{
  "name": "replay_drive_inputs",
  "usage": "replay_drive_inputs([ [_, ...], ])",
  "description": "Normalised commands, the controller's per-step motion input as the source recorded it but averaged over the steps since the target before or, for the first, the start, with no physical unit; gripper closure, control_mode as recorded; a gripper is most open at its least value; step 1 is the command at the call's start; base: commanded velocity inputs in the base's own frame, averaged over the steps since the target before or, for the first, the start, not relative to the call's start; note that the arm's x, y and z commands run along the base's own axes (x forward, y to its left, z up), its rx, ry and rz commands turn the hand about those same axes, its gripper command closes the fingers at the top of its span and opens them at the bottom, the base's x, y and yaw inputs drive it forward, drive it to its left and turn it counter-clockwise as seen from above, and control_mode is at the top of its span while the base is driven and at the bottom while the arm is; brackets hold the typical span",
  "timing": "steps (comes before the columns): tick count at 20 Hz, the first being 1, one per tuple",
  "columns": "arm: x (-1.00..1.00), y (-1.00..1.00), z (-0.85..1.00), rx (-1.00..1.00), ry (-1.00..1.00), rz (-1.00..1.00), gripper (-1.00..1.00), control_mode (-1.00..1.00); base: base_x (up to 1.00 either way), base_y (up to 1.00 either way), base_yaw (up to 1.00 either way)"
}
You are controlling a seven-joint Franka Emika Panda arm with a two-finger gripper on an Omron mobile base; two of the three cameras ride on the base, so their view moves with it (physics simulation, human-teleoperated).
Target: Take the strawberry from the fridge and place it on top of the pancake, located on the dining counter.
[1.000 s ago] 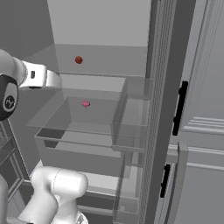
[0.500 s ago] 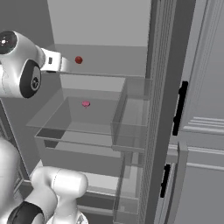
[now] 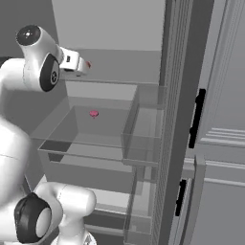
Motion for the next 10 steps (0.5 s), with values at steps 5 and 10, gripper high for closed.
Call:
replay_drive_inputs([
  [5, 0.61, -0.03, -0.01, 0.0, -0.07, 0.0, -1.0, -1.0, 0.0, 0.0, 0.0],
  [10, 0.57, 0.0, 0.0, 0.0, -0.08, 0.0, -1.0, -1.0, 0.0, 0.0, 0.0],
])
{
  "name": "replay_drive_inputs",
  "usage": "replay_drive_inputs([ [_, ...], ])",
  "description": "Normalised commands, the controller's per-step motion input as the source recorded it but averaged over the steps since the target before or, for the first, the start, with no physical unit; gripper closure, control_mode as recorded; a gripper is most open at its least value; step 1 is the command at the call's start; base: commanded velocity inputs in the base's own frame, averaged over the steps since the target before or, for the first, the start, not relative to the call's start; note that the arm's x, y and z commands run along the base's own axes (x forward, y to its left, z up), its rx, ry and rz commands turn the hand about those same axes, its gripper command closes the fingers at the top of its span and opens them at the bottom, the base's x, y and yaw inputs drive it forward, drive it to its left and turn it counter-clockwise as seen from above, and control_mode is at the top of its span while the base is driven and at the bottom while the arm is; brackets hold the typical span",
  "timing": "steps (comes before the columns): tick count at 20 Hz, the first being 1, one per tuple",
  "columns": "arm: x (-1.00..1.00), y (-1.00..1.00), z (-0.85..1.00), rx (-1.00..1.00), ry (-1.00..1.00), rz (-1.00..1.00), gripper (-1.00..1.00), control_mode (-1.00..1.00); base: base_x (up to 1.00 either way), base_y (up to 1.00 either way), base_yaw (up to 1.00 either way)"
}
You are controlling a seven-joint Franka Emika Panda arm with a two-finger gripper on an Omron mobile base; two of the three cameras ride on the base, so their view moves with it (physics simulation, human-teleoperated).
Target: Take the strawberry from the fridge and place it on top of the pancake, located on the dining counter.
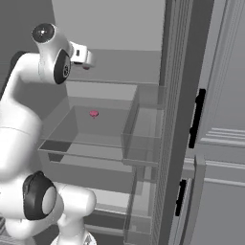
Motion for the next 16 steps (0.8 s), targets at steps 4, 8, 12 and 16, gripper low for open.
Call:
replay_drive_inputs([
  [4, 0.59, 0.0, 0.0, 0.0, 0.0, 0.0, -1.0, -1.0, 0.0, 0.0, 0.0],
  [8, 0.58, 0.0, -0.01, 0.0, 0.0, 0.0, -1.0, -1.0, 0.0, 0.0, 0.0],
  [12, 0.53, 0.0, -0.02, 0.0, 0.01, 0.0, -1.0, -1.0, 0.0, 0.0, 0.0],
  [16, 0.55, 0.0, -0.19, 0.0, 0.05, 0.0, -1.0, -1.0, 0.0, 0.0, 0.0],
])
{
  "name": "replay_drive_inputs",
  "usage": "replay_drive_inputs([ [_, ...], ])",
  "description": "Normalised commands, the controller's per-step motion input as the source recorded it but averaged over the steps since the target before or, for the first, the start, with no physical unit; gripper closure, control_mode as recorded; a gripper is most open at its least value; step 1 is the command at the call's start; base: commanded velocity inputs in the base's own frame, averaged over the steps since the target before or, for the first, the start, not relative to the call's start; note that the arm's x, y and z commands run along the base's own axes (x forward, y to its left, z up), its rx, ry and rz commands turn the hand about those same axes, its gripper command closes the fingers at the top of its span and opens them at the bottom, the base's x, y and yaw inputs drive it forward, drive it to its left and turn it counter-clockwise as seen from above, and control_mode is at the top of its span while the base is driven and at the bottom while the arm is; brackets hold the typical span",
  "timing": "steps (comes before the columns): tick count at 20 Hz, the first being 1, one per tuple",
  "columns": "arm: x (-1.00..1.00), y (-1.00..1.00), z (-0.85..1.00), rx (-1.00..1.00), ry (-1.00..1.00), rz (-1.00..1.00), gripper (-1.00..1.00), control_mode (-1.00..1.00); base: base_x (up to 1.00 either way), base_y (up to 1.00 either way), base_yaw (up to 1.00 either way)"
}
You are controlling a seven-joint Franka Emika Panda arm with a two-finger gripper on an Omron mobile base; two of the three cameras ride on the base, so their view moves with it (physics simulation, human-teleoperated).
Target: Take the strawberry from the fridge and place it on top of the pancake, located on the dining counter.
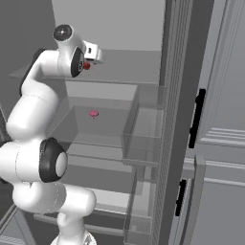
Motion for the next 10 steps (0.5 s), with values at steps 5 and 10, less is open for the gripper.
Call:
replay_drive_inputs([
  [5, 0.11, 0.12, -0.15, 0.0, 0.04, 0.0, -1.0, -1.0, 0.0, 0.0, 0.0],
  [10, 0.01, 0.09, -0.1, 0.0, 0.02, 0.0, -1.0, -1.0, 0.0, 0.0, 0.0],
])
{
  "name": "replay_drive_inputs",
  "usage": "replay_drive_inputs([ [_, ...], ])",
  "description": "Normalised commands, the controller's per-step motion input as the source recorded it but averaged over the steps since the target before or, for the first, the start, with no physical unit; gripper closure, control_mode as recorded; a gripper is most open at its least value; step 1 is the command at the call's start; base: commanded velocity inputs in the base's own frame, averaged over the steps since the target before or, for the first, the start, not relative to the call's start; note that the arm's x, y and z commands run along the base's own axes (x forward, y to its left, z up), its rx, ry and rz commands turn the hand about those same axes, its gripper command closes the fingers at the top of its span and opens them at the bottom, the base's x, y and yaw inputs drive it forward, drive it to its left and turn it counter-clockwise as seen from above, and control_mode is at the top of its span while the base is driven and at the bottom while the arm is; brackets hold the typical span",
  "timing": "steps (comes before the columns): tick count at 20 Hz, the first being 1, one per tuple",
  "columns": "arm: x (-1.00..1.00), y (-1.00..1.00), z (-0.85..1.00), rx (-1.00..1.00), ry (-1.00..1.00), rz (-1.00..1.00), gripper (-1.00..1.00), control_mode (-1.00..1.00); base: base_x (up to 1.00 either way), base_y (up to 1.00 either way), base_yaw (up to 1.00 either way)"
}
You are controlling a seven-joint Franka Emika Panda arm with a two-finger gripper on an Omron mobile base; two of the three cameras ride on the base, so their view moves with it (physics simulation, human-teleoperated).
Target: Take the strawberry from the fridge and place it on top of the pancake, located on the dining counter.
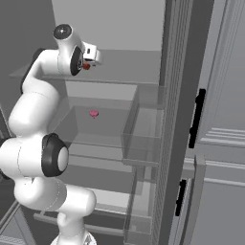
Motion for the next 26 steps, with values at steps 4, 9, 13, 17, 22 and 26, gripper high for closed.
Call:
replay_drive_inputs([
  [4, 0.09, 0.0, -0.12, 0.0, 0.0, 0.0, -1.0, -1.0, 0.0, 0.0, 0.0],
  [9, 0.26, 0.0, -0.11, -0.01, 0.0, 0.0, -1.0, -1.0, 0.0, 0.0, 0.0],
  [13, 0.16, 0.0, -0.09, -0.03, 0.0, 0.0, -1.0, -1.0, 0.0, 0.0, 0.0],
  [17, 0.02, 0.0, -0.13, -0.01, 0.0, 0.0, -1.0, -1.0, 0.0, 0.0, 0.0],
  [22, -0.09, 0.0, -0.23, 0.0, 0.0, 0.0, -1.0, -1.0, 0.0, 0.0, 0.0],
  [26, 0.0, 0.0, -0.14, 0.0, 0.0, 0.0, -1.0, -1.0, 0.0, 0.0, 0.0],
])
